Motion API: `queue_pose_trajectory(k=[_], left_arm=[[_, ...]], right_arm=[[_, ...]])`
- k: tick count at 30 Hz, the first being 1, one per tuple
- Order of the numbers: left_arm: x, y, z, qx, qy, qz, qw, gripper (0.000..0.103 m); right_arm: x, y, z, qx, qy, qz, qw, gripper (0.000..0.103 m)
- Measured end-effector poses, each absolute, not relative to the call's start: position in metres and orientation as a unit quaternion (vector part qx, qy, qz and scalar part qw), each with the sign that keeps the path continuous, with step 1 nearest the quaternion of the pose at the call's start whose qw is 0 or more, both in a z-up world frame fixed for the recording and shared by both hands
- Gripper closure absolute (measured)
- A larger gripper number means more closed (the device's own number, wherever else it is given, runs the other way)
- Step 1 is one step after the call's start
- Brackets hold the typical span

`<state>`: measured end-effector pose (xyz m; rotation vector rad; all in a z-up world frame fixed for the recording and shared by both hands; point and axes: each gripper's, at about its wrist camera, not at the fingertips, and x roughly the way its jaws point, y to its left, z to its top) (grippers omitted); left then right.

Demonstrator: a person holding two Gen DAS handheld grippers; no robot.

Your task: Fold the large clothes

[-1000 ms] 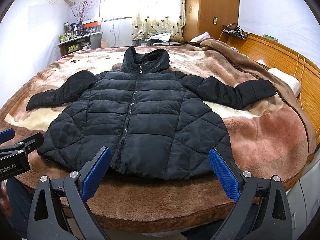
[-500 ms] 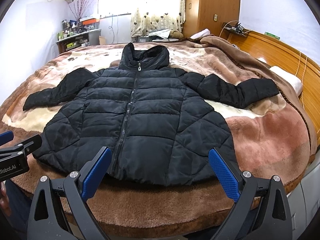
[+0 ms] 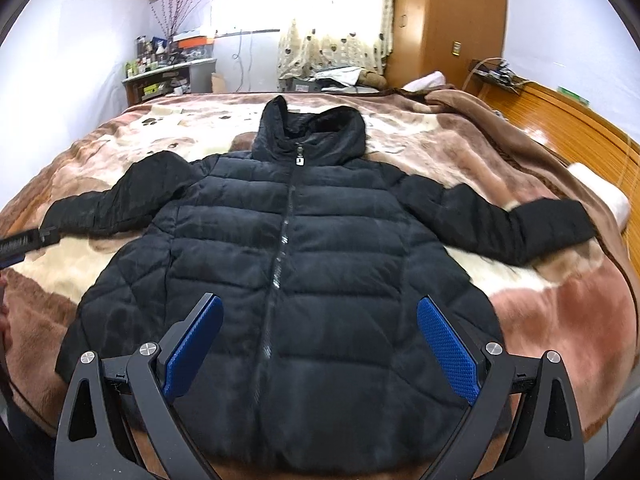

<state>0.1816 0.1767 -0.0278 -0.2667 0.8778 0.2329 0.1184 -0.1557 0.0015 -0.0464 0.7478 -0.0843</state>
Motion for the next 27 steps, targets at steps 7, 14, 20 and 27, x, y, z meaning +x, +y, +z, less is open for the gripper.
queue_pose_trajectory(k=[7,14,20,27], left_arm=[[0.250,0.274,-0.059,-0.197,0.419,0.180,0.868,0.000],[0.301,0.333,-0.100,-0.230,0.440,0.201,0.844,0.000],[0.328,0.362,-0.127,-0.280,0.447,0.222,0.820,0.000],[0.346,0.369,-0.141,-0.344,0.440,0.207,0.804,0.000]], right_arm=[[0.168,-0.126,-0.013,-0.035,0.376,-0.019,0.926,0.005],[0.210,-0.090,-0.029,-0.062,0.387,0.010,0.920,0.005],[0.231,-0.070,-0.043,-0.072,0.398,0.027,0.914,0.005],[0.241,-0.061,-0.052,-0.079,0.404,0.035,0.911,0.005]])
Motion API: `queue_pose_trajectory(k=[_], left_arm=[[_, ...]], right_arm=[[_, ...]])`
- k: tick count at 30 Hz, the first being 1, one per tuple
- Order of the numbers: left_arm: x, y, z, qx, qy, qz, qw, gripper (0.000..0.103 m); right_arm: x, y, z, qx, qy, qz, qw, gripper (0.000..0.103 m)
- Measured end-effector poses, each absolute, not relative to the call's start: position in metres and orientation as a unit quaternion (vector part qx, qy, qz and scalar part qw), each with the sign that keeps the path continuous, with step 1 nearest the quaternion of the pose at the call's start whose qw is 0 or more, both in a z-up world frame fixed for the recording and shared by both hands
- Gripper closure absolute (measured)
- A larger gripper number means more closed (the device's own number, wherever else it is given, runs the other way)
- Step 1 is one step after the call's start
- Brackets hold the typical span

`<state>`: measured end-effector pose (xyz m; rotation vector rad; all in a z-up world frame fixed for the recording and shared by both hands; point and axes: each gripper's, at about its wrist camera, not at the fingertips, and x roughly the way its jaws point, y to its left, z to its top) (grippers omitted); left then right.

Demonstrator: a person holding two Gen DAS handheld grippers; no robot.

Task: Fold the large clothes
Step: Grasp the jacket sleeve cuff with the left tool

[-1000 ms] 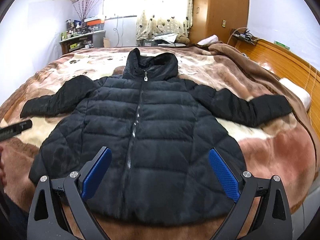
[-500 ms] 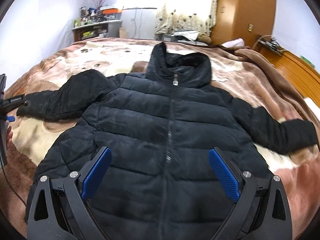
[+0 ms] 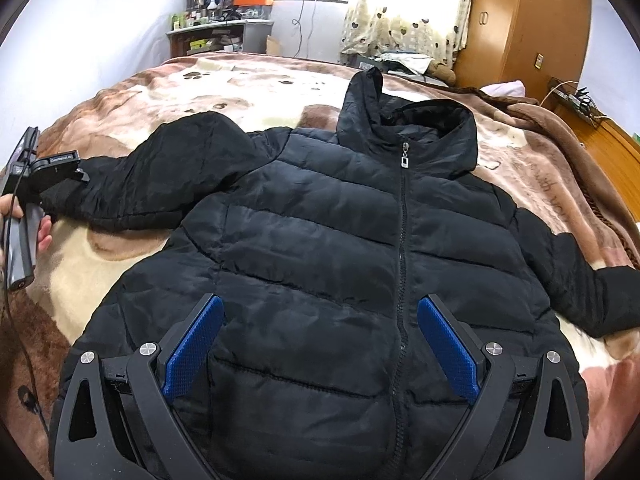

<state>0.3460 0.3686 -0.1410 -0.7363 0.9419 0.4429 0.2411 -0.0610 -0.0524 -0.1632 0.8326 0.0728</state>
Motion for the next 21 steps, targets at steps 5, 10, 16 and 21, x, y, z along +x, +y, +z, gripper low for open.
queue_pose_trajectory(k=[5,10,16,21], left_arm=[[0.348,0.369,-0.142,-0.353,0.438,0.224,0.796,0.006],[0.356,0.364,-0.130,-0.347,0.434,0.206,0.806,0.051],[0.364,0.351,-0.112,-0.328,0.424,0.192,0.822,0.075],[0.358,0.330,-0.083,-0.302,0.397,0.170,0.850,0.080]], right_arm=[[0.243,-0.060,-0.052,-0.076,0.403,0.037,0.911,0.005],[0.241,-0.064,-0.051,-0.072,0.402,0.039,0.912,0.005],[0.235,-0.072,-0.044,-0.055,0.396,0.037,0.916,0.005],[0.231,-0.078,-0.037,-0.051,0.387,0.035,0.920,0.005]])
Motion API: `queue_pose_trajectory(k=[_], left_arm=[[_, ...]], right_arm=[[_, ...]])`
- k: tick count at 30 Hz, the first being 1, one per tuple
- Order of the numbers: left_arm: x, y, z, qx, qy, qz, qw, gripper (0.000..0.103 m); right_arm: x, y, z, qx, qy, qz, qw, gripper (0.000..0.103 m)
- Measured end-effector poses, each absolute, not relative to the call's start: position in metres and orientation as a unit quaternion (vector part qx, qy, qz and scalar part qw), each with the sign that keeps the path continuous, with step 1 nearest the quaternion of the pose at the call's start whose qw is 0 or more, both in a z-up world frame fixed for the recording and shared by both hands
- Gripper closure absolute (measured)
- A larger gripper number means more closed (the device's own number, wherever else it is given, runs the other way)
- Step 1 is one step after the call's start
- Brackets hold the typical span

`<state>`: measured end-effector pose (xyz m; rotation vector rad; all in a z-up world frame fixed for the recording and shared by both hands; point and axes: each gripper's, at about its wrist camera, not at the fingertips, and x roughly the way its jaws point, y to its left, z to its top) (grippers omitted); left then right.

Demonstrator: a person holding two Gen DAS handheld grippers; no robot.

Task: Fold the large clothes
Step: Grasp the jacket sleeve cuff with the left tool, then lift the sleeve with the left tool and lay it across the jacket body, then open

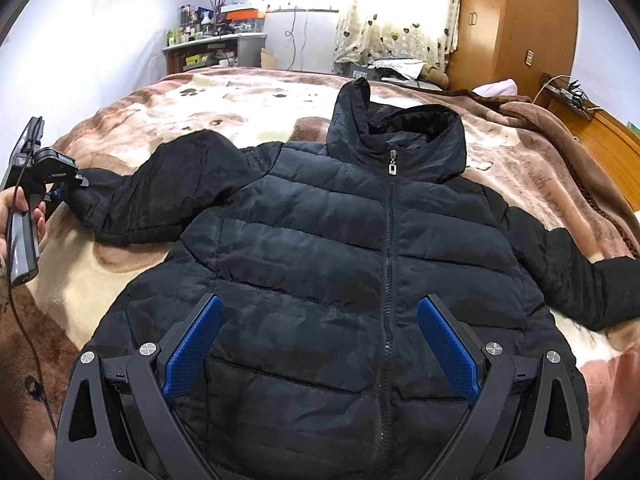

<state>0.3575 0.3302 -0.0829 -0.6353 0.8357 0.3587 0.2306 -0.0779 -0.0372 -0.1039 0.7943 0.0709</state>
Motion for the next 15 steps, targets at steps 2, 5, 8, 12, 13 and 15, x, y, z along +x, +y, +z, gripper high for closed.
queue_pose_trajectory(k=[2,5,8,12,13,15], left_arm=[[0.356,0.317,-0.070,-0.282,0.387,0.159,0.863,0.081],[0.350,0.288,-0.049,-0.253,0.368,0.129,0.886,0.082],[0.348,0.256,-0.027,-0.226,0.350,0.099,0.904,0.082],[0.346,0.208,0.000,-0.182,0.332,0.063,0.923,0.082],[0.344,0.199,0.004,-0.175,0.330,0.057,0.926,0.082],[0.341,0.174,0.012,-0.156,0.328,0.041,0.931,0.082]], right_arm=[[0.229,-0.081,-0.035,-0.045,0.384,0.032,0.922,0.005],[0.226,-0.086,-0.029,-0.035,0.378,0.033,0.924,0.005],[0.222,-0.092,-0.025,-0.031,0.372,0.031,0.927,0.005],[0.218,-0.106,-0.018,-0.019,0.365,0.025,0.931,0.005],[0.217,-0.109,-0.017,-0.017,0.363,0.023,0.931,0.005],[0.214,-0.120,-0.014,-0.009,0.360,0.014,0.933,0.005]])
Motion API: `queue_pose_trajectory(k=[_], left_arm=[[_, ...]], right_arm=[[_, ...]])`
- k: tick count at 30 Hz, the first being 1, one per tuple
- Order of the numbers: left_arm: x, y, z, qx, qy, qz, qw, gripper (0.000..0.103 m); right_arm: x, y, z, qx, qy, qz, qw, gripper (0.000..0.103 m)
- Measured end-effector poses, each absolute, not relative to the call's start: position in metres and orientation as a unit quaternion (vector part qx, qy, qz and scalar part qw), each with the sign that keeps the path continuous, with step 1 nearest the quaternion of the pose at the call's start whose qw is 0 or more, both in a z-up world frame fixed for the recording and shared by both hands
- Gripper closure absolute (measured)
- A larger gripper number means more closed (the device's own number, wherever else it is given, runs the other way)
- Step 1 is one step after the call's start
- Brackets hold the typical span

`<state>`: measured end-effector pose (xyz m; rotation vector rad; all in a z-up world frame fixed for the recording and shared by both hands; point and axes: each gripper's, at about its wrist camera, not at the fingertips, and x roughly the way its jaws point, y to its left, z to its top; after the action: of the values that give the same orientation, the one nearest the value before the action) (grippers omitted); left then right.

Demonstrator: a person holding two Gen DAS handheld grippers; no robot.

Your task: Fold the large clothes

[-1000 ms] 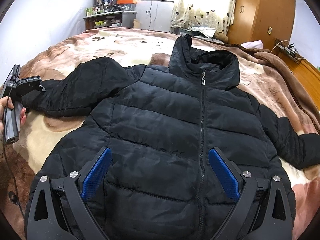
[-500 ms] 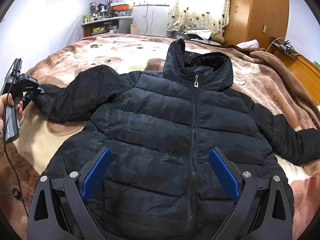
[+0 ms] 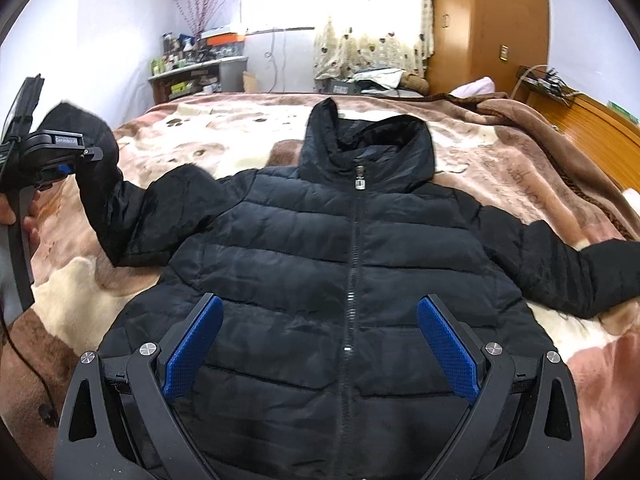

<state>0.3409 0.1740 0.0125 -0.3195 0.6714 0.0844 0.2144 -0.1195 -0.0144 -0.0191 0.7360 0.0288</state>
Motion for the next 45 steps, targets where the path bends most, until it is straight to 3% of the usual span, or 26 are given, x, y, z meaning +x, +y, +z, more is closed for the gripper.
queue_pose_trajectory(k=[10,21,27,29,31,40,45], left_arm=[[0.335,0.053,0.029,-0.065,0.326,-0.046,0.942,0.082],[0.343,-0.020,-0.027,-0.024,0.399,-0.079,0.913,0.082],[0.341,-0.011,-0.050,-0.044,0.431,-0.093,0.896,0.061],[0.335,0.000,-0.051,-0.041,0.431,-0.087,0.897,0.036],[0.329,0.011,-0.050,-0.052,0.427,-0.084,0.899,0.027],[0.315,0.063,-0.059,-0.091,0.453,-0.070,0.884,0.022],[0.306,0.086,-0.059,-0.082,0.451,-0.043,0.888,0.008]], right_arm=[[0.207,-0.165,-0.013,0.022,0.355,-0.024,0.934,0.005],[0.206,-0.216,-0.029,0.051,0.383,-0.059,0.920,0.005],[0.229,-0.226,-0.036,0.092,0.406,-0.025,0.909,0.005],[0.241,-0.225,-0.036,0.103,0.405,-0.010,0.909,0.005],[0.256,-0.223,-0.036,0.116,0.402,0.002,0.908,0.005],[0.328,-0.184,-0.062,0.146,0.434,0.106,0.883,0.005],[0.361,-0.149,-0.091,0.117,0.465,0.122,0.869,0.005]])
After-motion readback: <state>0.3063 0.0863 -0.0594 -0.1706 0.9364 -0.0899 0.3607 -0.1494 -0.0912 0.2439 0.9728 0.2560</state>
